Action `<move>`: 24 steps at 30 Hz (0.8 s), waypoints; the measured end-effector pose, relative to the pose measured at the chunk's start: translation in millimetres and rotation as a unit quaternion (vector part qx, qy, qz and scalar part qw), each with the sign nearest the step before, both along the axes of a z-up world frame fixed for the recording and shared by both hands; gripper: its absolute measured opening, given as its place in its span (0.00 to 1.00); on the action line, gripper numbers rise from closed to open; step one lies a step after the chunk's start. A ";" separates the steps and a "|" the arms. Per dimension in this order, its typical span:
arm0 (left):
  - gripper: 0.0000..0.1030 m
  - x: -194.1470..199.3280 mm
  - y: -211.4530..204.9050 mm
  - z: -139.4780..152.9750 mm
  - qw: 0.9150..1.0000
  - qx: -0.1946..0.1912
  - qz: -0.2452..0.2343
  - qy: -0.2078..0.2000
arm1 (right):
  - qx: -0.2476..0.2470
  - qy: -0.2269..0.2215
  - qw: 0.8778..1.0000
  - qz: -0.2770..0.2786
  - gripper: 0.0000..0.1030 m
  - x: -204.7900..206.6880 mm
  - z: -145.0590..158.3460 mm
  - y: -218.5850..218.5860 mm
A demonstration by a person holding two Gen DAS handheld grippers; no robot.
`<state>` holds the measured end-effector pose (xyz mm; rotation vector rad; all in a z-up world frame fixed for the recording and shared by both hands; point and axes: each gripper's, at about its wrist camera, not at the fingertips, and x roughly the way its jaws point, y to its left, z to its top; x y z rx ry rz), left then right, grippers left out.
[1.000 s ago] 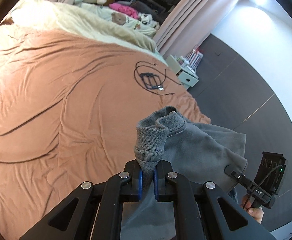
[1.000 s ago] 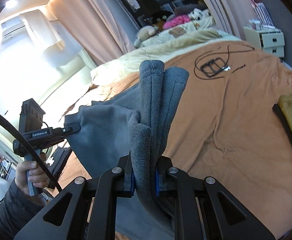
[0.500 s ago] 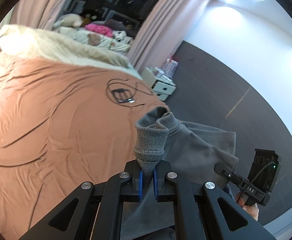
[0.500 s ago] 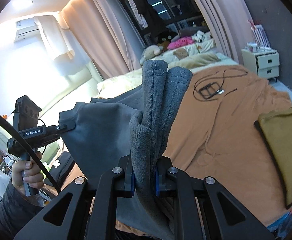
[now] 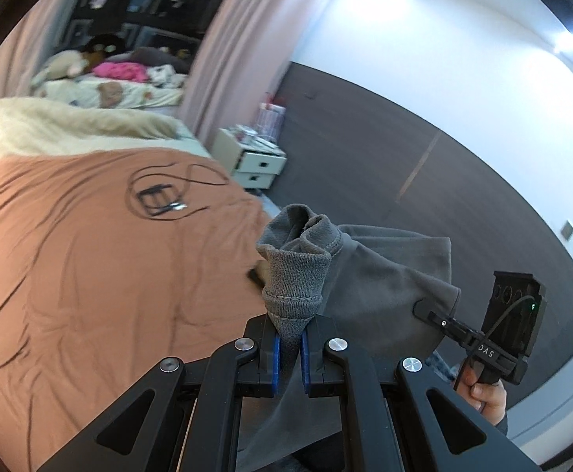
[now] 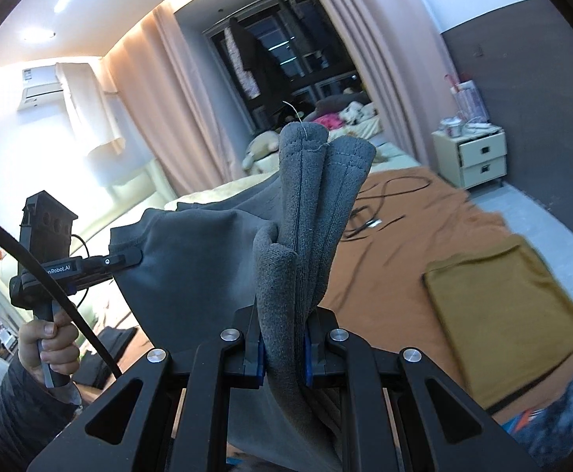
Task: Fold small clothes
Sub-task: 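Lift the folded shirt with both grippers and carry it over the khaki clothes stack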
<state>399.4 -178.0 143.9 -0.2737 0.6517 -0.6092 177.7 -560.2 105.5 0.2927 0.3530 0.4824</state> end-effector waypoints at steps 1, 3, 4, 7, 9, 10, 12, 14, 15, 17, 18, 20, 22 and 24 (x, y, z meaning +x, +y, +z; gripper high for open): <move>0.07 2.7 -9.5 1.4 1.000 0.001 -0.007 -0.001 | -0.001 0.000 1.000 -0.009 0.10 -1.8 0.3 -5.9; 0.07 10.8 -33.3 4.7 1.000 0.002 -0.019 -0.001 | -0.003 -0.004 1.000 -0.021 0.10 -10.2 1.0 -18.4; 0.07 13.4 -42.1 5.0 1.000 0.001 -0.024 0.000 | -0.005 -0.006 1.000 -0.027 0.10 -15.3 1.7 -23.1; 0.07 23.1 -75.3 9.4 0.999 -0.001 -0.044 -0.005 | -0.010 -0.014 0.999 -0.043 0.10 -28.1 3.8 -35.1; 0.07 28.5 -95.0 11.4 0.998 -0.005 -0.064 -0.016 | -0.011 -0.019 0.998 -0.051 0.10 -36.7 4.2 -42.5; 0.07 31.3 -102.8 12.1 0.997 -0.009 -0.072 -0.018 | -0.012 -0.021 0.998 -0.056 0.10 -40.5 4.1 -44.5; 0.07 37.3 -122.7 13.8 0.996 -0.016 -0.089 -0.019 | -0.014 -0.022 0.997 -0.066 0.10 -48.1 3.3 -47.3; 0.07 41.8 -138.6 15.4 0.994 -0.018 -0.104 -0.021 | -0.017 -0.025 0.997 -0.077 0.10 -54.1 3.3 -50.1; 0.07 45.1 -151.3 16.5 0.993 -0.018 -0.114 -0.023 | -0.019 -0.026 0.996 -0.083 0.10 -57.3 3.5 -51.7; 0.07 48.6 -164.6 16.9 0.991 -0.020 -0.127 -0.025 | -0.021 -0.027 0.995 -0.094 0.10 -67.2 6.9 -50.9; 0.07 50.8 -173.6 17.2 0.990 -0.023 -0.136 -0.027 | -0.022 -0.028 0.994 -0.103 0.10 -70.8 8.8 -51.1; 0.07 51.2 -186.6 16.2 0.988 -0.027 -0.150 -0.027 | -0.021 -0.028 0.993 -0.112 0.10 -74.4 10.6 -52.7; 0.07 53.3 -201.4 15.8 0.986 -0.029 -0.165 -0.028 | -0.024 -0.030 0.992 -0.122 0.10 -79.0 12.4 -51.8; 0.07 55.5 -218.0 16.4 0.983 -0.027 -0.181 -0.032 | -0.023 -0.029 0.990 -0.133 0.10 -83.2 13.0 -51.6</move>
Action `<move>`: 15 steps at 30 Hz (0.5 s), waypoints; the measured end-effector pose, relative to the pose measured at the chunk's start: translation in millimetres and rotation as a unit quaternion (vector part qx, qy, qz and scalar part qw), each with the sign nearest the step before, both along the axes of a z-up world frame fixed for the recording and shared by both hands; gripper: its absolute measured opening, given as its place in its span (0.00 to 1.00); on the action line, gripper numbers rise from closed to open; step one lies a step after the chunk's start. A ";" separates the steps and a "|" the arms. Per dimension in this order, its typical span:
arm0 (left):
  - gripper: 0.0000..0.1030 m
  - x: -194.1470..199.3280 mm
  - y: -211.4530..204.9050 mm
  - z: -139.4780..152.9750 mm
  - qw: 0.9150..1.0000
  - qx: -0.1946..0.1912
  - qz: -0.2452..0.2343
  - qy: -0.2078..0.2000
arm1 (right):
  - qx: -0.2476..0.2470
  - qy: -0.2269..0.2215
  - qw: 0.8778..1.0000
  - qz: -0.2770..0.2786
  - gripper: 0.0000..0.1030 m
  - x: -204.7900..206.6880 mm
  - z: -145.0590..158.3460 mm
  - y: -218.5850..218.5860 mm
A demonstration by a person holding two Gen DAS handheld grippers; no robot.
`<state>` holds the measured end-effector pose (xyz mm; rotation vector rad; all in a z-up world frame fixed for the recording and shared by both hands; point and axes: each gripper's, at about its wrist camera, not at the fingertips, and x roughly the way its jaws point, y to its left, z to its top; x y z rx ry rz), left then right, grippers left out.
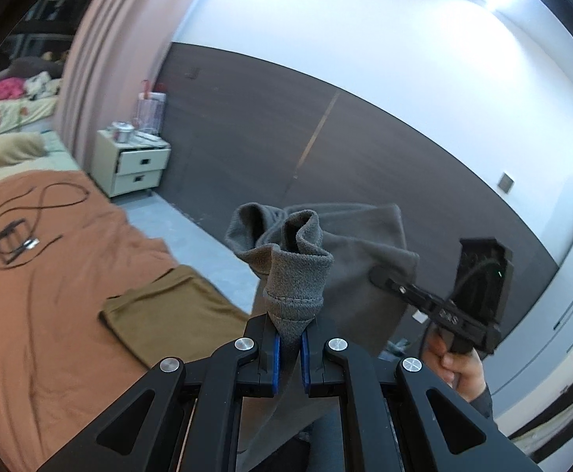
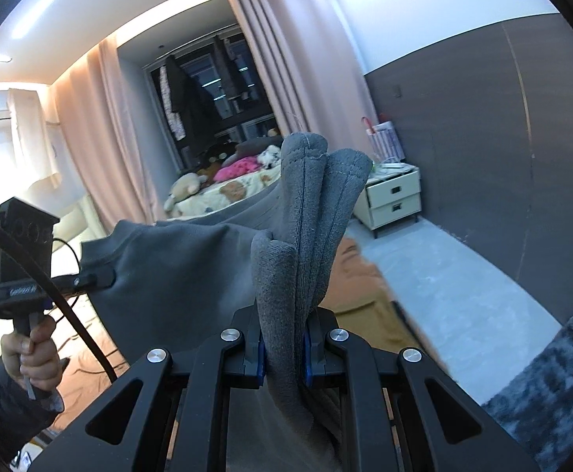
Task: Fold small clothes
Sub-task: 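Lift the folded shirt with both grippers and carry it over the khaki clothes stack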
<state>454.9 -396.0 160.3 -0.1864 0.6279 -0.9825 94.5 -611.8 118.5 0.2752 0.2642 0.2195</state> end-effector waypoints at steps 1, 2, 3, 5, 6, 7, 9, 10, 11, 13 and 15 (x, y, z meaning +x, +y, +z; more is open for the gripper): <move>0.07 1.3 -5.8 -0.5 1.000 0.001 -0.005 0.000 | 0.001 0.001 1.000 -0.004 0.10 -1.5 -0.2 0.6; 0.07 3.6 -13.1 -1.6 1.000 0.001 -0.013 0.002 | 0.001 0.002 1.000 -0.009 0.10 -2.8 -0.2 3.1; 0.07 5.1 -17.5 -2.6 1.000 0.000 -0.018 0.004 | 0.002 0.003 1.000 -0.015 0.10 -4.2 -0.3 6.8; 0.07 9.5 -27.5 -4.5 1.000 -0.001 -0.027 0.006 | 0.003 0.005 1.000 -0.021 0.10 -6.5 -1.4 11.5; 0.07 12.9 -32.8 -6.5 0.999 -0.002 -0.031 0.009 | 0.002 0.007 1.000 -0.025 0.10 -7.0 -2.0 16.1; 0.07 17.3 -37.6 -9.3 0.999 -0.003 -0.035 0.013 | 0.002 0.009 1.000 -0.029 0.10 -7.0 -3.1 20.8; 0.07 25.0 -43.0 -15.1 0.999 -0.004 -0.039 0.022 | 0.002 0.016 0.999 -0.035 0.10 -4.2 -4.9 31.0; 0.07 29.1 -45.4 -18.7 0.999 -0.005 -0.041 0.026 | 0.002 0.018 0.999 -0.037 0.10 -4.5 -6.0 34.0; 0.07 35.6 -47.7 -23.9 0.999 -0.004 -0.042 0.031 | 0.001 0.022 0.999 -0.040 0.10 -2.6 -7.1 39.4; 0.07 47.3 -51.9 -31.1 0.998 0.000 -0.044 0.035 | 0.000 0.029 0.999 -0.044 0.10 3.2 -11.7 50.7; 0.07 61.1 -54.4 -42.0 0.998 0.008 -0.043 0.038 | 0.001 0.038 0.998 -0.048 0.10 11.2 -18.4 63.0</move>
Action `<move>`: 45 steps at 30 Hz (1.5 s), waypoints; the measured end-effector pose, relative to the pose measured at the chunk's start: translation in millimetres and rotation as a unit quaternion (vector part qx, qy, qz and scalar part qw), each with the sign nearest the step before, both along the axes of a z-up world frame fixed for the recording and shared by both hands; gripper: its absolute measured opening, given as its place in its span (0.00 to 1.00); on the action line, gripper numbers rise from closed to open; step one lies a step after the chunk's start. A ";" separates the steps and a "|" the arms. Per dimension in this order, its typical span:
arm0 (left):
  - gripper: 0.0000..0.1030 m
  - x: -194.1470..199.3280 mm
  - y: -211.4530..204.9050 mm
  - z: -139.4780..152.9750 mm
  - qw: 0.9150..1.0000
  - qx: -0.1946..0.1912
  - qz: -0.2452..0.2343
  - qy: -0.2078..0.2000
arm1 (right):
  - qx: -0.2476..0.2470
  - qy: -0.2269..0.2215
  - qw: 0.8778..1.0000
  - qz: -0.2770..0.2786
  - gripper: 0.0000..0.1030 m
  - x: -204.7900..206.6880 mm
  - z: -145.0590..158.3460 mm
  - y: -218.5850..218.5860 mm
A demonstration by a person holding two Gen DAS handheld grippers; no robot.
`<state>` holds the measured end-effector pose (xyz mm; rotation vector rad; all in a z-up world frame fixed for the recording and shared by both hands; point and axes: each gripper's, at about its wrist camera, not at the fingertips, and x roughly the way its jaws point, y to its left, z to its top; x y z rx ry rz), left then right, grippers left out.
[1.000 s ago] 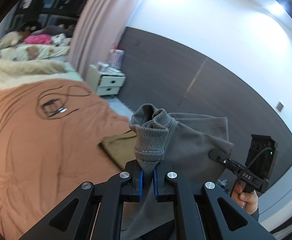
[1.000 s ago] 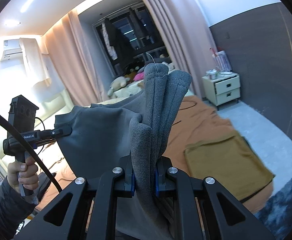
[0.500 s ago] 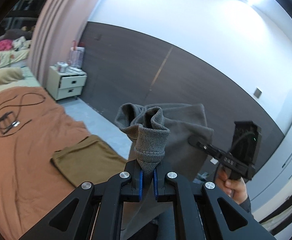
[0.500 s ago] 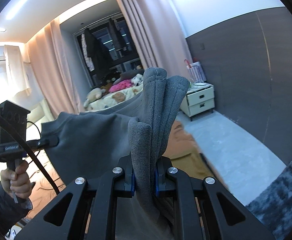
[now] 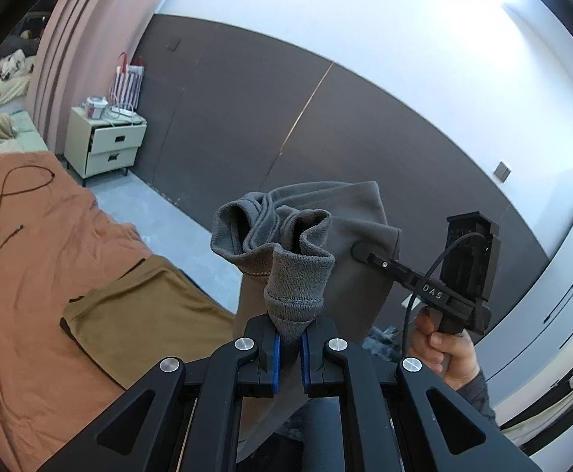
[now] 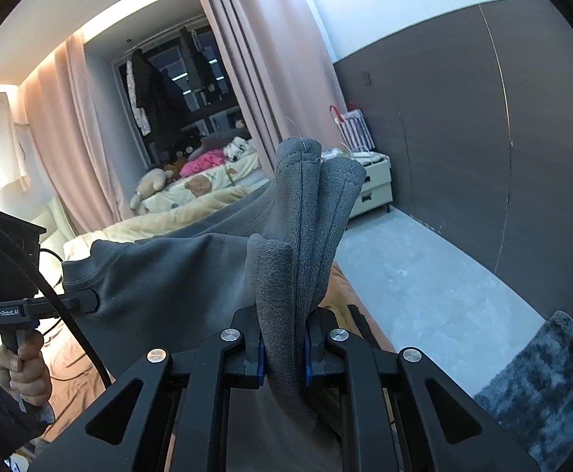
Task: Fold small clothes
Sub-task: 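Lift the folded shirt with both grippers and carry it over the khaki clothes stack, then lower the shirt onto the khaki stack and open both grippers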
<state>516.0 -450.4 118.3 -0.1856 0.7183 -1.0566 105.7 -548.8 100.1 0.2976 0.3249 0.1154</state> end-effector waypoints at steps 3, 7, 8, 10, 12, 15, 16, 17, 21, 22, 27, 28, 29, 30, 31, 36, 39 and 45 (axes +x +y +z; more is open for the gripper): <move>0.07 25.9 -0.1 -16.7 1.000 0.001 0.006 0.018 | 0.004 0.013 1.000 0.000 0.10 13.2 -9.5 19.0; 0.07 56.2 0.1 -39.4 0.999 0.014 0.012 0.035 | 0.007 0.033 0.999 -0.003 0.10 32.5 -19.5 45.4; 0.07 64.9 2.5 -46.6 0.999 0.013 0.016 0.041 | 0.008 0.038 0.999 -0.004 0.10 37.4 -21.3 51.6; 0.07 77.5 6.4 -57.6 0.998 0.015 0.022 0.049 | 0.008 0.048 0.999 -0.004 0.10 47.4 -25.5 67.0; 0.07 88.5 10.8 -68.9 0.998 0.017 0.027 0.055 | 0.006 0.056 0.998 -0.003 0.10 56.2 -27.9 82.5; 0.07 107.2 19.1 -87.6 0.997 0.018 0.036 0.069 | 0.003 0.067 0.998 0.001 0.10 69.9 -27.9 104.0; 0.07 114.2 22.5 -94.4 0.996 0.018 0.041 0.074 | 0.001 0.071 0.998 0.002 0.10 75.4 -27.6 112.3; 0.07 119.2 24.4 -98.6 0.996 0.018 0.044 0.078 | 0.000 0.074 0.997 0.005 0.10 81.2 -27.9 122.8; 0.07 142.7 36.0 -120.7 0.994 0.016 0.057 0.094 | -0.008 0.088 0.996 0.007 0.10 97.7 -28.6 150.2; 0.07 146.6 38.6 -125.3 0.993 0.015 0.060 0.098 | -0.009 0.092 0.996 0.008 0.10 101.7 -29.4 156.5; 0.07 170.1 53.1 -154.0 0.989 0.017 0.081 0.122 | -0.013 0.118 0.993 -0.003 0.11 117.8 -35.2 152.1; 0.08 175.8 54.8 -160.2 0.988 0.027 0.095 0.123 | -0.011 0.129 0.992 -0.014 0.14 122.4 -36.9 150.2; 0.10 181.5 55.3 -167.4 0.985 0.046 0.112 0.125 | -0.008 0.138 0.990 -0.029 0.16 125.0 -37.2 136.7; 0.11 188.4 54.1 -176.6 0.981 0.070 0.124 0.130 | -0.002 0.150 0.988 -0.042 0.23 133.8 -37.9 133.8; 0.14 193.5 53.3 -184.6 0.977 0.093 0.136 0.132 | 0.002 0.163 0.985 -0.061 0.27 138.6 -39.3 134.2; 0.22 194.6 62.6 -194.5 0.971 0.131 0.168 0.112 | 0.001 0.148 0.985 -0.088 0.27 133.9 -17.4 153.4; 0.22 196.6 69.0 -196.8 0.969 0.127 0.173 0.118 | -0.010 0.163 0.983 -0.088 0.27 125.7 -20.4 163.4; 0.22 195.6 50.5 -204.1 0.973 0.138 0.145 0.113 | -0.053 0.235 0.969 -0.053 0.27 141.0 -36.6 182.9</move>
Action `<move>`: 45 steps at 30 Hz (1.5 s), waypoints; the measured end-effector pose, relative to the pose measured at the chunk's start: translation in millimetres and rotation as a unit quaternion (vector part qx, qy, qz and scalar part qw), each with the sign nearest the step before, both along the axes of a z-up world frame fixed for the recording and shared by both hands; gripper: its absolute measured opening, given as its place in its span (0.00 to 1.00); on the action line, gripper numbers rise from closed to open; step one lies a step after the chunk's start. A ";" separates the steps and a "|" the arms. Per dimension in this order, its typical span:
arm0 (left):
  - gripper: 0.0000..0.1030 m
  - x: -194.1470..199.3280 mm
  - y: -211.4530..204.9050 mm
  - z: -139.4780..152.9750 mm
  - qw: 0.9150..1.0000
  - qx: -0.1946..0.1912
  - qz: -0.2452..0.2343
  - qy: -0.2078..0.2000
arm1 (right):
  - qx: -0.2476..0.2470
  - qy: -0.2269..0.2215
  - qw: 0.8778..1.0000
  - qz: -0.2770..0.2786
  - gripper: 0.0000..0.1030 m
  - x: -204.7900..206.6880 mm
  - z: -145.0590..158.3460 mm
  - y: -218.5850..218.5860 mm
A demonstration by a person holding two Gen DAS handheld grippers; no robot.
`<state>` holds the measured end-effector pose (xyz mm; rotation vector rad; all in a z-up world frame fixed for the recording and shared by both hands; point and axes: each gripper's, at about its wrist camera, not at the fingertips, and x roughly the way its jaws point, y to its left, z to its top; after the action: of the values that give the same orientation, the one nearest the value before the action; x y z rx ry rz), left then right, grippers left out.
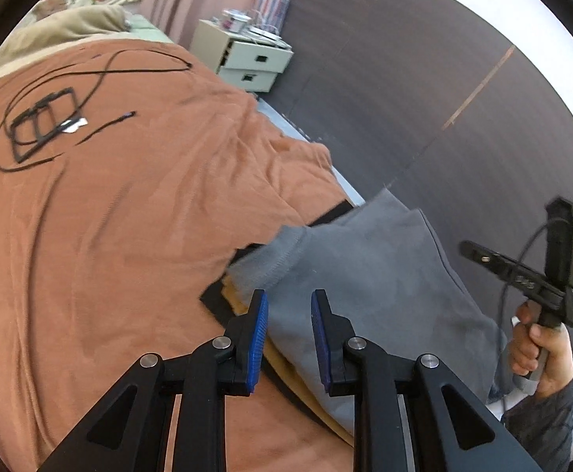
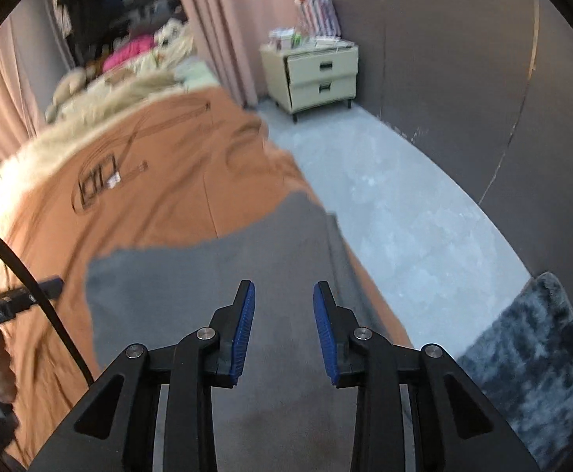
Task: Fold small clothes
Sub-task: 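Lower the shirt onto the khaki stack and open both grippers, then press the shirt flat onto the stack with both open grippers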
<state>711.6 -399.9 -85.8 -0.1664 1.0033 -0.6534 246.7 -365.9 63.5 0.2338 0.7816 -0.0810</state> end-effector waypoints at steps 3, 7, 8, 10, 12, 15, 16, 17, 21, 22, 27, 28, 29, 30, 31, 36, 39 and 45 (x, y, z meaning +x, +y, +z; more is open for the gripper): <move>0.22 7.5 -14.1 -8.5 1.000 0.014 -0.015 0.002 | -0.004 0.031 0.999 -0.018 0.27 29.3 5.9 -9.7; 0.22 23.8 -32.9 -16.2 0.999 0.030 -0.025 -0.004 | -0.003 0.050 0.998 -0.038 0.23 71.7 8.0 -19.4; 0.22 27.8 -36.6 -18.1 0.999 0.032 -0.026 -0.005 | -0.002 0.054 0.998 -0.043 0.22 80.5 5.0 -23.8; 0.22 36.7 -44.3 -24.7 0.999 0.036 -0.029 -0.006 | 0.004 0.065 0.996 -0.053 0.15 96.7 -1.0 -29.8; 0.22 45.7 -51.7 -38.0 0.999 0.047 -0.025 -0.002 | 0.010 0.071 0.995 -0.062 0.13 117.7 -4.9 -32.5; 0.22 56.4 -53.5 -56.6 0.998 0.059 -0.004 0.005 | 0.013 0.077 0.995 -0.068 0.12 138.9 -20.7 -30.6; 0.22 58.4 -52.6 -60.5 0.998 0.060 0.003 0.006 | 0.011 0.081 0.994 -0.069 0.12 144.5 -23.2 -31.7; 0.22 60.9 -50.8 -65.4 0.998 0.058 0.010 0.008 | 0.010 0.082 0.994 -0.070 0.12 147.0 -28.5 -28.9; 0.22 71.3 -45.2 -80.1 0.999 0.041 0.023 0.025 | 0.012 0.087 0.993 -0.076 0.11 157.8 -39.5 -28.2; 0.22 73.0 -46.0 -80.7 0.998 0.045 0.023 0.024 | 0.010 0.090 0.993 -0.078 0.11 161.0 -41.1 -27.5; 0.23 61.2 -50.6 -67.4 0.996 0.083 0.039 0.009 | 0.008 0.093 0.992 -0.081 0.11 161.0 -28.2 -25.8; 0.23 55.7 -49.8 -62.2 0.996 0.080 0.040 0.004 | 0.006 0.082 0.994 -0.077 0.11 151.1 -20.2 -25.3; 0.23 50.5 -49.5 -57.6 0.996 0.078 0.038 -0.002 | 0.000 0.074 0.995 -0.072 0.11 142.2 -13.5 -24.6; 0.23 44.3 -49.6 -52.1 0.996 0.079 0.035 -0.010 | -0.003 0.067 0.996 -0.064 0.11 132.8 -7.9 -24.4; 0.23 38.7 -50.2 -47.7 0.996 0.080 0.030 -0.015 | -0.005 0.061 0.997 -0.056 0.11 120.9 -2.6 -24.5; 0.26 12.5 -56.4 -40.9 0.997 0.076 0.008 0.003 | -0.024 0.050 0.998 -0.036 0.11 65.5 6.7 -25.4; 0.30 -5.7 -62.4 -38.4 0.997 0.080 -0.001 0.003 | -0.028 0.041 0.998 -0.028 0.11 28.1 4.9 -27.8; 0.52 -39.7 -67.9 -32.3 0.997 0.080 -0.013 0.003 | -0.029 0.032 0.999 -0.016 0.11 -35.1 -4.7 -28.6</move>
<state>671.9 -467.8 -118.0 -0.0148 1.0594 -0.5933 211.7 -394.5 58.8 0.1890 0.8372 -0.1424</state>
